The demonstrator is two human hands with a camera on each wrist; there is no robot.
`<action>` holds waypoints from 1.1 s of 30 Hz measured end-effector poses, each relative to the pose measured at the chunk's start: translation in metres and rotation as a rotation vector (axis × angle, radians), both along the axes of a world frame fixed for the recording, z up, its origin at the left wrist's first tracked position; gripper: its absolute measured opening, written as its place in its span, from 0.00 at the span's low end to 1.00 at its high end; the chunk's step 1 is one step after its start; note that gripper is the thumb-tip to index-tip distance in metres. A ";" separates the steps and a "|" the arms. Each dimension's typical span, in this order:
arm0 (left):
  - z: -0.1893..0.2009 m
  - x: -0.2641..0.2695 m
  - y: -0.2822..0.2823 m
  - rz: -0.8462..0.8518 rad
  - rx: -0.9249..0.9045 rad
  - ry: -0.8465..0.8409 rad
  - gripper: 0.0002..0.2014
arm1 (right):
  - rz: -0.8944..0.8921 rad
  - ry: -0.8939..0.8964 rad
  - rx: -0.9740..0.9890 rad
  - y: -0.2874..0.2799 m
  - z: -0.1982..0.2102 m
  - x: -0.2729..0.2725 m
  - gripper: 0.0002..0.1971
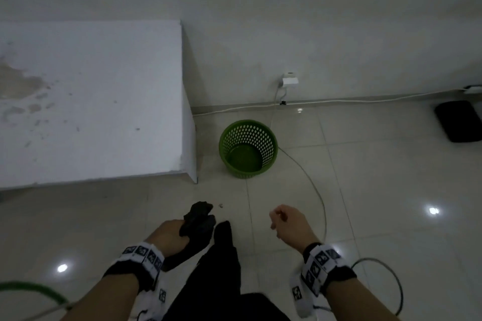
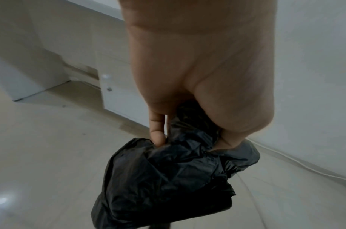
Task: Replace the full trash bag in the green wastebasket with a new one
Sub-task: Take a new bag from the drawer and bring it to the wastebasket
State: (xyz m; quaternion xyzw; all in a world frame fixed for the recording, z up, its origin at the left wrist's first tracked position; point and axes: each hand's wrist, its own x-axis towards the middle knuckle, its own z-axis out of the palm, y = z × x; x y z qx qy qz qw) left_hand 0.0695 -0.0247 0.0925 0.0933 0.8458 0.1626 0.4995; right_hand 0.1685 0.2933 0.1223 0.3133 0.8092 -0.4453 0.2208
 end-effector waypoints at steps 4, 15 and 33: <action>0.015 -0.055 0.095 -0.002 0.152 0.068 0.14 | -0.119 -0.167 -0.069 0.040 -0.024 -0.008 0.13; -0.026 -0.127 0.254 0.365 0.328 0.176 0.12 | -0.022 -0.115 -0.248 0.140 -0.073 -0.148 0.16; -0.272 -0.225 0.292 1.306 0.695 0.365 0.08 | -0.235 0.445 -0.544 0.111 -0.335 -0.299 0.14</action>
